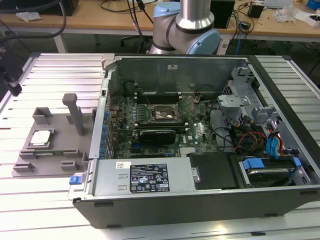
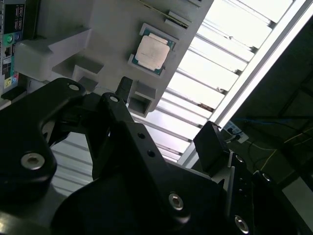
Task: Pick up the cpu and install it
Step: 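Pick up the cpu and move it towards the insertion slot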
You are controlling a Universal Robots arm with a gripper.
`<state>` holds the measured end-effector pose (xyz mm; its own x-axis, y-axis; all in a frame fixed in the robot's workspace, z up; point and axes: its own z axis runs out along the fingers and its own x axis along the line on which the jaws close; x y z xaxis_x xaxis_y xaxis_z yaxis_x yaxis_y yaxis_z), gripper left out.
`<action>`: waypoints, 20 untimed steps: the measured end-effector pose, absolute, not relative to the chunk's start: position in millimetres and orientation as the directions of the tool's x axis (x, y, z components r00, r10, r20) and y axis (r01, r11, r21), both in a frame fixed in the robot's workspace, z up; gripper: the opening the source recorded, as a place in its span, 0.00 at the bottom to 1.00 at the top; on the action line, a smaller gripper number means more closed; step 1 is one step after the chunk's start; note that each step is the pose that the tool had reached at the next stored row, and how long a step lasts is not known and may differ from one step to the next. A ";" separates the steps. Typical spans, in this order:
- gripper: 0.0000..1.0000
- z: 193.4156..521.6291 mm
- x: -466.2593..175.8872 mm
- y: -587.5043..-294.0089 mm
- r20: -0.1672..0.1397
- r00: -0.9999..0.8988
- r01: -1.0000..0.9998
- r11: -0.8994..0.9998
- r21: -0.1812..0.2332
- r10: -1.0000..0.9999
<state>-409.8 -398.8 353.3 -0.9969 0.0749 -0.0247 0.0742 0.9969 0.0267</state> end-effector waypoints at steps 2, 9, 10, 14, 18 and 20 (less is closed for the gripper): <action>0.78 352.7 -409.8 -398.8 -0.025 -0.997 0.074 0.997 0.027 0.075; 0.78 347.1 -409.8 -398.9 -0.025 -0.997 0.074 0.997 0.027 0.075; 0.78 345.9 -409.8 -398.8 -0.025 -0.997 0.074 0.997 0.027 0.075; 0.78 343.3 -409.8 -398.9 -0.025 -0.997 0.074 0.997 0.027 0.075; 0.78 339.1 -409.7 -398.9 -0.025 -0.997 0.074 0.997 0.025 0.075; 0.78 337.2 -409.3 -398.8 -0.026 -0.997 0.074 0.997 0.010 0.074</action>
<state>-409.3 -398.8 337.2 -0.9969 0.0744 -0.0260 0.0742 0.9972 0.0101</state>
